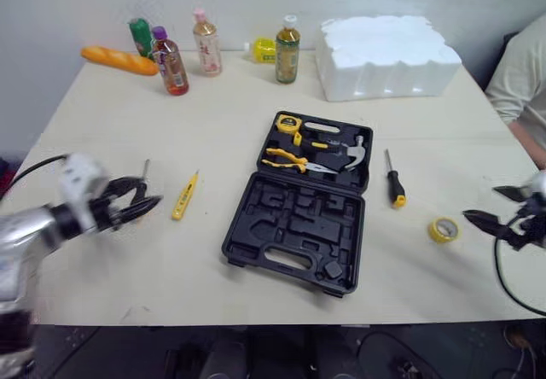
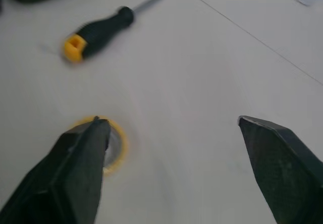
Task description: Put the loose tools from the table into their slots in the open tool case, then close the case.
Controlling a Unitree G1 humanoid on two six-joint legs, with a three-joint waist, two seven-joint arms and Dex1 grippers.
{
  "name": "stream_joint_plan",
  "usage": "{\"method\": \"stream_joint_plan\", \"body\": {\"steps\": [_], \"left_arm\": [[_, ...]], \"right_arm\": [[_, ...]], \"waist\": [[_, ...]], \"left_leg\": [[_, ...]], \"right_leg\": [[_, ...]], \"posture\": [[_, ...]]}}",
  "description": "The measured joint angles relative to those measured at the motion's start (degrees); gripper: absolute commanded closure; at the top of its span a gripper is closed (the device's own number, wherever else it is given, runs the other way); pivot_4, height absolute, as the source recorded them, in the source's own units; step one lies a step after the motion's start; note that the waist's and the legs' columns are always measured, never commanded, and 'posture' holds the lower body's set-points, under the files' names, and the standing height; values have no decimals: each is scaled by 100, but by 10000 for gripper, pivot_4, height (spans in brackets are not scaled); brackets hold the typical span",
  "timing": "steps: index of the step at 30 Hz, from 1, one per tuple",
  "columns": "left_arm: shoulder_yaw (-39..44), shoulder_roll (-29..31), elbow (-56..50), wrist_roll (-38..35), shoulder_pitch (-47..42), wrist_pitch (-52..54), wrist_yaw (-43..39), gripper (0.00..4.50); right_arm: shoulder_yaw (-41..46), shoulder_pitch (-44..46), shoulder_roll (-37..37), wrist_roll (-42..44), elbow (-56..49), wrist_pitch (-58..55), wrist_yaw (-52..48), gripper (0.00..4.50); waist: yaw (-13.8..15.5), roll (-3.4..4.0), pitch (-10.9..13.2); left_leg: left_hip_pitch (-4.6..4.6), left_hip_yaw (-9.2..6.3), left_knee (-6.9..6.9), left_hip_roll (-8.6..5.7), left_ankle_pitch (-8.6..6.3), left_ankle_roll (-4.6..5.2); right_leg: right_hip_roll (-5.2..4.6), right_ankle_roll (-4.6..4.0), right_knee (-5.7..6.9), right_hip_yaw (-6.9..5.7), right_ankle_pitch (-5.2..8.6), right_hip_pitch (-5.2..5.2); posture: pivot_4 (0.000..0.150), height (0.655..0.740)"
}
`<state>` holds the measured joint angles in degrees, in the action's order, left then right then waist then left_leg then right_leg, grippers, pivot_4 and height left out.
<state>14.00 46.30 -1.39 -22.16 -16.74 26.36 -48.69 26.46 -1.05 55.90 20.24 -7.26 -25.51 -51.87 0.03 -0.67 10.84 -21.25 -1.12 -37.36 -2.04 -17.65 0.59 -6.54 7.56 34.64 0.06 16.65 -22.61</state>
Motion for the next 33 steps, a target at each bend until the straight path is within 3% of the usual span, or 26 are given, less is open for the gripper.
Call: {"method": "stream_joint_plan", "body": {"steps": [4,5,6,10,16,21,33], "left_arm": [[-842,-319,524,418,-914,51,114,43570],[-1004,-426,752,524,-1142,39,112,45000],[-1178,-598,961,650,-1403,16,124,45000],[-1923,-1324,1909,1123,-2360,-221,165,45000],[-2194,-1859,3057,1427,-2976,-652,143,45000],[-2336,-2243,4022,1763,-3417,-1206,175,45000],[-2332,-2416,4406,1947,-3533,-1510,97,45000]], "right_arm": [[-509,333,-174,13,-515,-334,296,38229],[-619,474,-233,7,-551,-468,405,43465],[-780,642,-299,-3,-626,-556,490,44327],[-1607,1060,-544,-132,-719,-803,728,44327],[-2023,1395,-741,-397,-366,-869,1015,44327],[-2443,1532,-899,-573,-315,-878,1021,44327],[-3001,2243,-1403,-937,273,-823,1103,44327]], "waist": [[-37,0,0],[-38,-1,0],[-29,-3,1],[43,-10,4],[54,-12,5],[56,-13,5],[65,-15,4]], "left_leg": [[-6,21,8,-3,18,-21],[-6,21,9,-1,18,-20],[-11,21,5,-1,18,-20],[-22,15,-11,-9,21,-15],[-42,24,-33,-13,24,-4],[-113,24,-75,-16,30,-1],[-115,24,-79,-22,32,4]], "right_leg": [[11,3,14,16,-1,-19],[14,3,16,14,-1,-18],[15,3,12,12,0,-23],[13,6,15,2,-2,-24],[11,18,29,9,-9,-38],[11,22,72,7,-11,-110],[7,29,73,6,-15,-108]], "posture": [[1500,7383],[1500,7383],[1500,7383],[1500,7383],[1500,7383],[1500,7383],[1500,7383]]}}
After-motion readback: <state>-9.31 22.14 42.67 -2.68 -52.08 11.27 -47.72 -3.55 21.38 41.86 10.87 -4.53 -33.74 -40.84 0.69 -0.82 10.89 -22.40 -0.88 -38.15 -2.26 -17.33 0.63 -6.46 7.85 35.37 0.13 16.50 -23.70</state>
